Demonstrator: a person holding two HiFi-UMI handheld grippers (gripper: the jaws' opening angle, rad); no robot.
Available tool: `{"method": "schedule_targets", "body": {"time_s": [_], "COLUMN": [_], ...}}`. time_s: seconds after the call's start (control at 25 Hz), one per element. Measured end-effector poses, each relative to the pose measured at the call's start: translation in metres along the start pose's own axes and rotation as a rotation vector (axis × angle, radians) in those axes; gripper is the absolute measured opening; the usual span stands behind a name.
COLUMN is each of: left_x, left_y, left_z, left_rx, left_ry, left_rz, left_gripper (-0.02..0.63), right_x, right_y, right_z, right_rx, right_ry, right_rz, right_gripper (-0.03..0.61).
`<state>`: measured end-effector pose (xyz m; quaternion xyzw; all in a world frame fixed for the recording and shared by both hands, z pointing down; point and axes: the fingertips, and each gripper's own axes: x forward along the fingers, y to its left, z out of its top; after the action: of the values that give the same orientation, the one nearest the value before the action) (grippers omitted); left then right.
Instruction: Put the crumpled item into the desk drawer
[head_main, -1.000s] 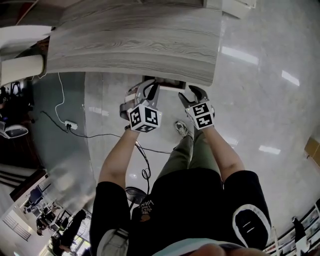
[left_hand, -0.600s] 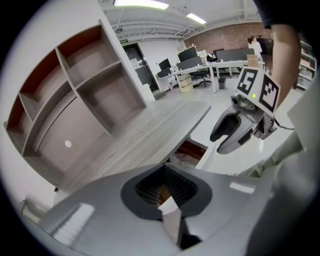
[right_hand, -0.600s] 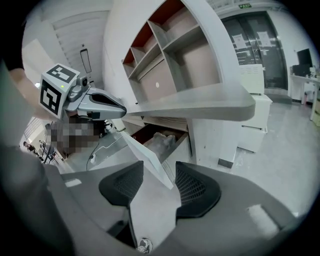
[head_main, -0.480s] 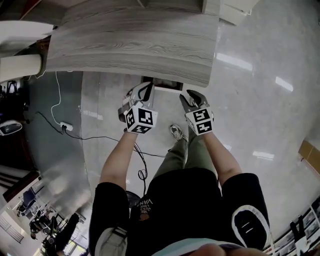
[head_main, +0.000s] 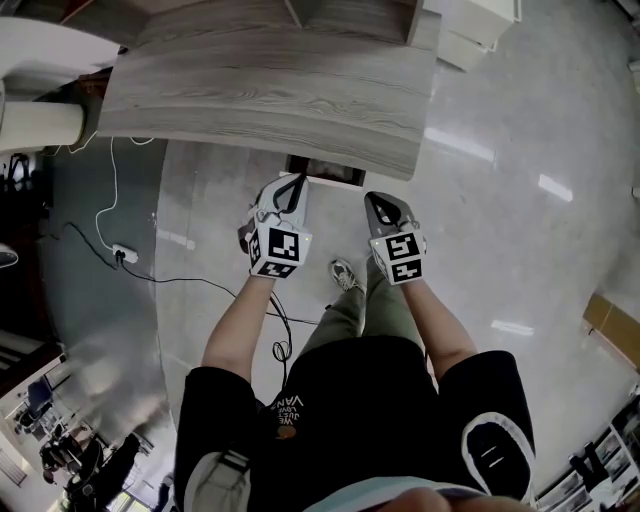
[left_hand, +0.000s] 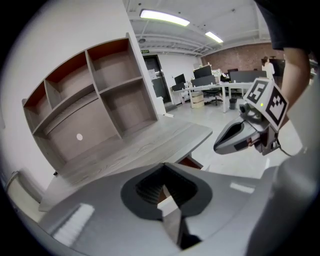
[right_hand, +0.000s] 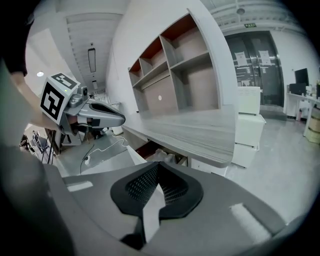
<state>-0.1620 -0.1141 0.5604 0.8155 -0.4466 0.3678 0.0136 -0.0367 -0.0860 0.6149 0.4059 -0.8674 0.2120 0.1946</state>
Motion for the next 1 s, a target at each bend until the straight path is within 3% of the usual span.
{"method": "schedule_targets", "body": {"time_s": [0.76, 1.0], "left_x": [-0.084, -0.122], "left_y": [-0.001, -0.002], "left_z": [0.028, 0.037], "left_rx": [-0.212, -0.228], "left_ry": [-0.206, -0.250], "left_rz": [0.031, 0.047], "left_gripper": [0.052, 0.052], "right_x": [-0.062, -0.087], "right_y": [0.038, 0.060], "right_z": [0.063, 0.081], "right_rx": [-0.032, -0.063], "right_ry": [-0.098, -0.125], "right_rz": [-0.008, 0.010], "right_gripper": [0.003, 0.003]}}
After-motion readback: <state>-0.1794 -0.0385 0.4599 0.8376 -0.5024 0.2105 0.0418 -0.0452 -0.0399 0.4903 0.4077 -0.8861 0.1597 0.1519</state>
